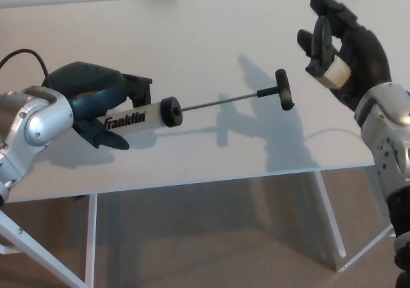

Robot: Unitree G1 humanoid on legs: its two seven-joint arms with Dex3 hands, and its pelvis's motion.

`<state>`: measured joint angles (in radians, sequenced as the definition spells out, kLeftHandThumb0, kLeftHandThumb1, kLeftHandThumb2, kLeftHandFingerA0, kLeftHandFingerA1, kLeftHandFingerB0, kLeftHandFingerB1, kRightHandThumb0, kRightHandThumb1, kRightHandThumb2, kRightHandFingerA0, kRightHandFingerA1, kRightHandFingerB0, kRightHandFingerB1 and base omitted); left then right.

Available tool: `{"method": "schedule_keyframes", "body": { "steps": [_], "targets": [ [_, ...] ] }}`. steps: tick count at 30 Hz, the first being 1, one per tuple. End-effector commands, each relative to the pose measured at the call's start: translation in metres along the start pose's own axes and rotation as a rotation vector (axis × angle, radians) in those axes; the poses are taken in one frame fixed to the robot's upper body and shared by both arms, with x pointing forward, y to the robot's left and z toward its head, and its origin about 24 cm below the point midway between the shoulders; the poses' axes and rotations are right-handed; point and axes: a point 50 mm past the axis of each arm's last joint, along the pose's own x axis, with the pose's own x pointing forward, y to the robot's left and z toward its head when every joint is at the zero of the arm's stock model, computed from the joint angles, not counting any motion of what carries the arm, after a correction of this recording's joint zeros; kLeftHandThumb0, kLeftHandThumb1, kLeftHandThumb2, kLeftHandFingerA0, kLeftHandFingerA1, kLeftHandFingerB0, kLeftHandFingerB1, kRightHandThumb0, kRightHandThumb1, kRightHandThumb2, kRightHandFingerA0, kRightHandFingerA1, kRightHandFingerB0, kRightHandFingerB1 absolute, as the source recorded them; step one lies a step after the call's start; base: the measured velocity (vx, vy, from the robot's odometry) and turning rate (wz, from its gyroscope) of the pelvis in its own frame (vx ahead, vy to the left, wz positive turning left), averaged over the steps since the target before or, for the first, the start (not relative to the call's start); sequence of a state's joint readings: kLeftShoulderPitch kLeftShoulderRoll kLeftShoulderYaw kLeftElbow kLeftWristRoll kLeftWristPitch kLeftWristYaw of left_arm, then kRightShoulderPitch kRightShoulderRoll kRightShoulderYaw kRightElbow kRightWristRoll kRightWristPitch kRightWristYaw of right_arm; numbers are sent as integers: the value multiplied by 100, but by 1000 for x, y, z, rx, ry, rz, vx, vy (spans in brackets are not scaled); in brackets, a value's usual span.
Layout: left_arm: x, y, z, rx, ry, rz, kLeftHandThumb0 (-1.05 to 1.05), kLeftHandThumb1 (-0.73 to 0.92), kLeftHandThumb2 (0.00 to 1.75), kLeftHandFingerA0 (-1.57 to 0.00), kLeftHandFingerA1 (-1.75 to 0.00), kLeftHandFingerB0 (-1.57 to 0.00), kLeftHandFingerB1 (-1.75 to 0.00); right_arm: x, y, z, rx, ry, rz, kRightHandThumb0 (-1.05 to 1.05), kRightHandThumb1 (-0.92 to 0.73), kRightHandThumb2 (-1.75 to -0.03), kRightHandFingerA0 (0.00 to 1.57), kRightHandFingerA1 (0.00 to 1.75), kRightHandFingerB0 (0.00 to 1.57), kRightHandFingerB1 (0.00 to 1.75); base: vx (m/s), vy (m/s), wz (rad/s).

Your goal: The robot walks towards a desk on which an air pump is kept in the middle. It lifts it up and holds it with its left hand and uses its right hand to compress it by pushing its handle inwards.

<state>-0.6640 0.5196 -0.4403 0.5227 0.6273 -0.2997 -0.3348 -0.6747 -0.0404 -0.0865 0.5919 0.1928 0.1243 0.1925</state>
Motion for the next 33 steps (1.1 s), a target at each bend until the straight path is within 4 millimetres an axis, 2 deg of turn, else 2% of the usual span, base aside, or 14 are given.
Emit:
{"method": "schedule_keyframes", "body": {
  "steps": [1,9,10,11,12,22,23,26,27,28,30,31,32,33],
  "targets": [
    [-1,6,-2,37,-8,15,-12,73,48,-68,-174,-47,-149,-1,-1,-11,-1,28,3,-87,-79,-113,0,20,0,15,0,0,0],
    [1,4,-2,33,-4,10,-9,79,54,-67,-173,-48,-152,-2,5,-19,4,36,14,-91,-83,-114,5,19,5,13,0,0,0],
    [1,4,-2,33,-9,14,-12,75,56,-58,-175,-48,-150,-2,7,-18,0,30,14,-90,-83,-113,7,21,7,15,0,0,0],
    [1,4,-1,33,-13,16,-12,75,56,-58,-175,-48,-150,-2,8,-17,-1,26,14,-90,-83,-113,7,21,7,15,0,0,0],
    [2,4,-1,34,-16,17,-9,78,54,-66,-175,-45,-152,-2,10,-16,4,18,22,-89,-83,-114,6,21,6,14,0,0,0],
    [6,0,2,50,-19,5,-9,76,55,-67,-172,-47,-150,0,18,-8,52,-4,55,-90,-83,-116,1,17,0,11,0,0,0],
    [7,0,2,50,-23,9,-24,61,76,-94,-143,-64,-123,0,18,-7,63,-5,51,-92,-83,-115,3,16,3,11,0,0,0],
    [7,-1,2,47,-28,14,-24,61,76,-94,-143,-64,-123,0,18,-7,71,-5,48,-92,-83,-115,3,16,3,11,0,0,0],
    [7,-2,2,48,-26,13,-13,74,54,-57,-175,-45,-152,0,18,-6,75,-5,47,-93,-84,-115,6,17,6,11,0,0,0],
    [7,-2,2,49,-23,7,-10,79,55,-68,-174,-46,-153,-1,18,-6,72,-7,50,-93,-84,-116,5,17,5,10,0,0,0],
    [7,-2,2,50,-21,3,-10,79,55,-68,-174,-46,-153,-1,18,-6,70,-8,52,-93,-84,-116,5,17,5,10,0,0,0],
    [7,-3,2,52,-21,0,-14,77,55,-57,-175,-46,-151,-1,18,-5,70,-9,53,-93,-84,-116,6,17,5,11,0,0,0],
    [7,-3,2,53,-22,-1,-14,77,55,-57,-175,-46,-151,-1,18,-5,69,-9,53,-93,-84,-116,6,17,5,11,0,0,0],
    [7,-2,2,53,-21,-3,-10,82,56,-69,-174,-46,-153,-1,19,-5,67,-10,56,-90,-85,-117,2,16,1,11,0,0,0]
  ]
}}
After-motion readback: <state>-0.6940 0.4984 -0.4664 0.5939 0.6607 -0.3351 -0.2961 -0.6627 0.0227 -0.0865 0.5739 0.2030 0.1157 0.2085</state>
